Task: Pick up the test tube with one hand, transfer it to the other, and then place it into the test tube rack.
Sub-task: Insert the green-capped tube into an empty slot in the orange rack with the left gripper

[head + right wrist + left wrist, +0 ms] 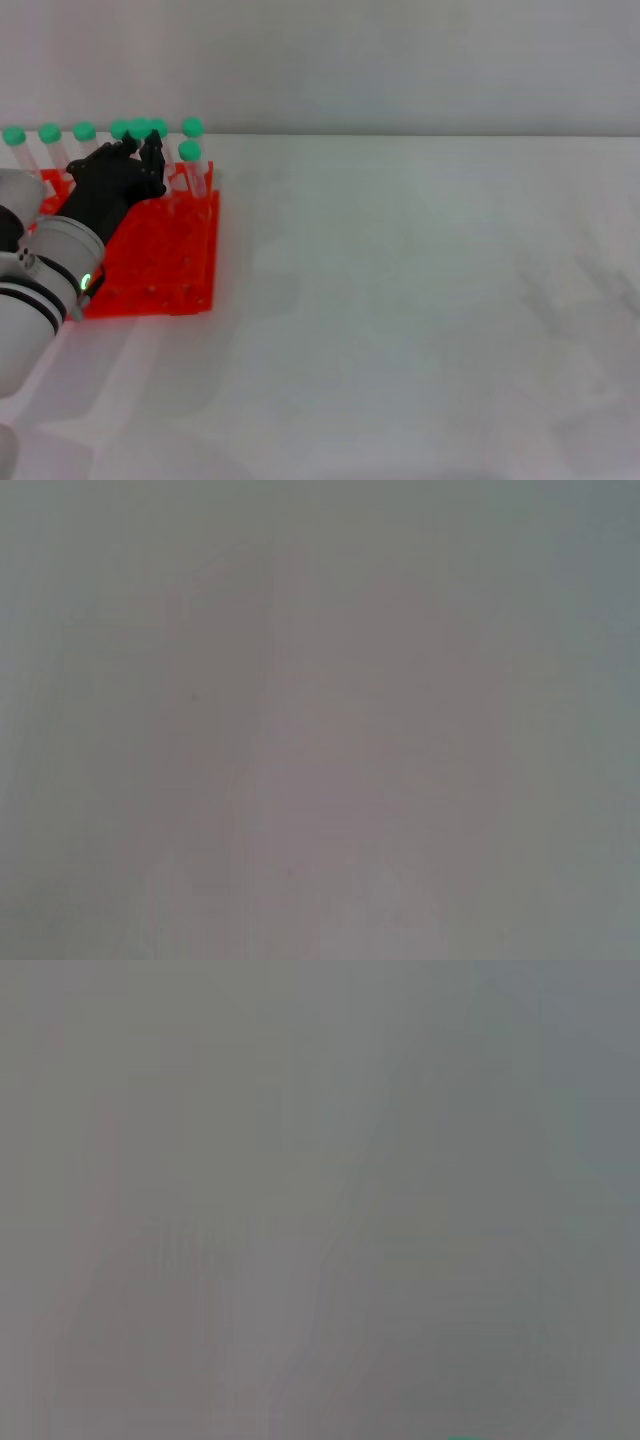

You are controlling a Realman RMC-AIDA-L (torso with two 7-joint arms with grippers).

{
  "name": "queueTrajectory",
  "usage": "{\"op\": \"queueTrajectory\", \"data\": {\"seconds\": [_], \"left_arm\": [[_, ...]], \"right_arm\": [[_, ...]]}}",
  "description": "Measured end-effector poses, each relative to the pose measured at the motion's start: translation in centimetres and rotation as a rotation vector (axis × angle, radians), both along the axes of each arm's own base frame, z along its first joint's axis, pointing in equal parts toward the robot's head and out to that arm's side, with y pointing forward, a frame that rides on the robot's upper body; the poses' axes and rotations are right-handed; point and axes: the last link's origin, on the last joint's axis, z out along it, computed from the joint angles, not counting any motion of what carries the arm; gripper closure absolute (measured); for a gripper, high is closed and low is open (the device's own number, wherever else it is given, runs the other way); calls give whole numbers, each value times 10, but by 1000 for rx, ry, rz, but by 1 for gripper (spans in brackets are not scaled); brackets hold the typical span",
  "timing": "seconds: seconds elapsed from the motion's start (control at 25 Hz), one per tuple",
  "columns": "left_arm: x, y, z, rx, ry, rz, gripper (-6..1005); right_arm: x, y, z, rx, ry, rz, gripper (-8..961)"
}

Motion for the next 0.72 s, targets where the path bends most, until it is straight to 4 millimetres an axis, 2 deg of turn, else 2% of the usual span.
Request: {"op": "queueTrajectory", "data": {"seconds": [0.72], "left_arm": [[-9, -5, -11, -70, 84, 24, 671]], "right_arm": [[-4, -1, 1, 8, 8, 30, 126]]}}
